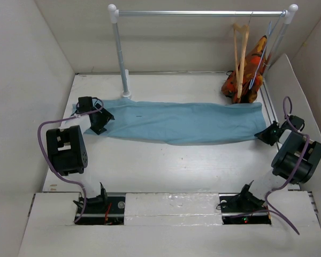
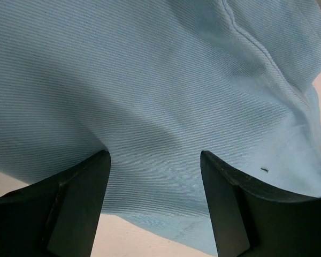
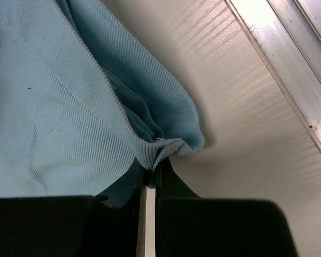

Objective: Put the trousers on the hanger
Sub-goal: Fold the trousers at the center of the board.

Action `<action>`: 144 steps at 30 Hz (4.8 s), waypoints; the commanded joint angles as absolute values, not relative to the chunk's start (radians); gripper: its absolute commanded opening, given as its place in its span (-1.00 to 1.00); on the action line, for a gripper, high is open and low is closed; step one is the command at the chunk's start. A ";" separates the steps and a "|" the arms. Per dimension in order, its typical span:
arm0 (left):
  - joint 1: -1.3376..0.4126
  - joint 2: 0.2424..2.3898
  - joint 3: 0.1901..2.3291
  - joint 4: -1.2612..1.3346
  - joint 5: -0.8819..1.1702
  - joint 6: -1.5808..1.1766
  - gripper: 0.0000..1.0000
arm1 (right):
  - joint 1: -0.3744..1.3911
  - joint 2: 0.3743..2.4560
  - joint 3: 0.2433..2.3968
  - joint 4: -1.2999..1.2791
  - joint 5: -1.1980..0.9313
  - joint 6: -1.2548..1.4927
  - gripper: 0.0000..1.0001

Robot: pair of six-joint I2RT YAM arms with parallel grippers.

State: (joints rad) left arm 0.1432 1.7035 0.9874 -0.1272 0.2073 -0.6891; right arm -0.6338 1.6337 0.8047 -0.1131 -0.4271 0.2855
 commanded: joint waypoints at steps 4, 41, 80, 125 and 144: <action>0.207 1.640 0.910 -0.219 0.130 -0.669 0.28 | -0.653 1.505 0.741 -0.170 -0.379 0.233 -1.00; 0.114 1.536 0.830 -0.170 0.227 -0.680 0.25 | -0.940 1.088 0.525 -0.400 -0.225 0.204 0.51; -0.293 1.031 0.719 -0.221 0.181 -0.778 -0.23 | -0.461 0.816 0.678 -0.635 -0.339 0.196 -1.00; -1.100 1.886 1.496 -0.081 0.026 -0.957 -0.99 | 0.181 1.154 1.850 -0.525 -0.397 0.379 -1.00; -0.100 0.790 1.099 -0.506 -0.060 -0.696 -0.76 | 0.880 1.542 1.925 -0.344 -0.038 0.374 -1.00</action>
